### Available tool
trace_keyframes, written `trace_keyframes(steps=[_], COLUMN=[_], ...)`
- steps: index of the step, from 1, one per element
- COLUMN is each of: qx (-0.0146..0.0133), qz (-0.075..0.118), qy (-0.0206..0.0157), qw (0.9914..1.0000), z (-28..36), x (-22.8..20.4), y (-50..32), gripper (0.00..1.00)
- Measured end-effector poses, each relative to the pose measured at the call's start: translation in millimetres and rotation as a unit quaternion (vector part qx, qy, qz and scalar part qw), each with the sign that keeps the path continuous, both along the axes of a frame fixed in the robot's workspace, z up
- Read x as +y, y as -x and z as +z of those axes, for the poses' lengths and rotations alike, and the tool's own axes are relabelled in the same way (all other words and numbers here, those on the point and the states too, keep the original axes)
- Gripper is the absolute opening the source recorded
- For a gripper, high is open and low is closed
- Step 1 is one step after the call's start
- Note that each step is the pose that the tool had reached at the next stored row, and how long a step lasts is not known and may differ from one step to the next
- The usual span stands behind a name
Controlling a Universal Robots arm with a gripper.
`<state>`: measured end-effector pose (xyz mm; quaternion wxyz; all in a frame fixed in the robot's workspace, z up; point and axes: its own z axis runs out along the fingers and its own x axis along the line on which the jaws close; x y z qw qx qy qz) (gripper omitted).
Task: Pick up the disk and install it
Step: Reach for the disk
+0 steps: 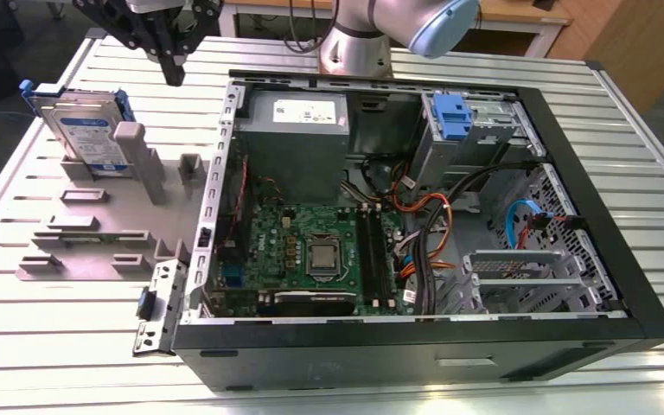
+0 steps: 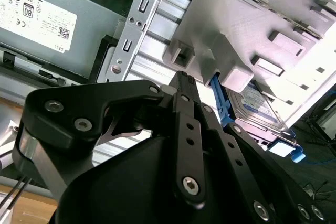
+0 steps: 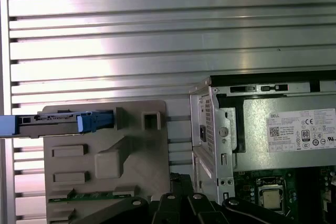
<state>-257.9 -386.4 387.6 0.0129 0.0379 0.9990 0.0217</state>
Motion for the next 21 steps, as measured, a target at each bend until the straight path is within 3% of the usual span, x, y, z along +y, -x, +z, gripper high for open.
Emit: trace_keyframes(steps=[21], qx=[0.0], qz=[0.0], qy=[0.0], qw=[1.0], z=[-1.2], x=[0.5], y=[25.2], gripper=[0.11])
